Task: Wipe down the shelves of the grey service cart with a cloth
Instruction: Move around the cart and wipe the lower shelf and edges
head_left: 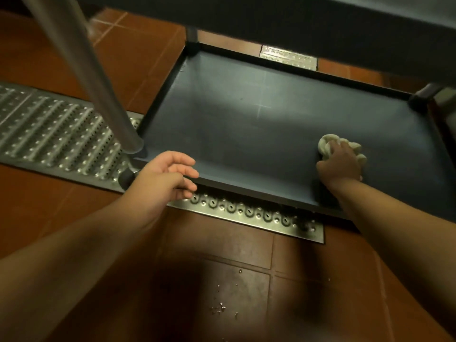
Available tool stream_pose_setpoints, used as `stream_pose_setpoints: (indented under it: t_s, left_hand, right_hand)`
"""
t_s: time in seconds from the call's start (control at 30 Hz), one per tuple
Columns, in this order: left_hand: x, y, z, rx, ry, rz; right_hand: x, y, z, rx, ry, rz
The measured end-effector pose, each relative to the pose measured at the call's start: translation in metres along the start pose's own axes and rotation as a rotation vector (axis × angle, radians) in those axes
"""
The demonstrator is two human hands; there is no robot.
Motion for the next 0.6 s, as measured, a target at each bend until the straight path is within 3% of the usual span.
stream_pose_setpoints:
  t_s: [0.6]
  left_hand:
    - [-0.116,0.001,0.032,-0.031,0.090,0.054]
  right_hand:
    - [0.061,-0.295,0.057,-0.364,-0.176,-0.200]
Point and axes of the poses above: each hand's wrist, its own z-axis away from the middle knuckle, its own x-axis out of the palm, y = z × x, the point moved 10 cm from there along -z, towards the middle knuckle, and after that the axes turned 2 degrees about z, right-handed, at the moved point
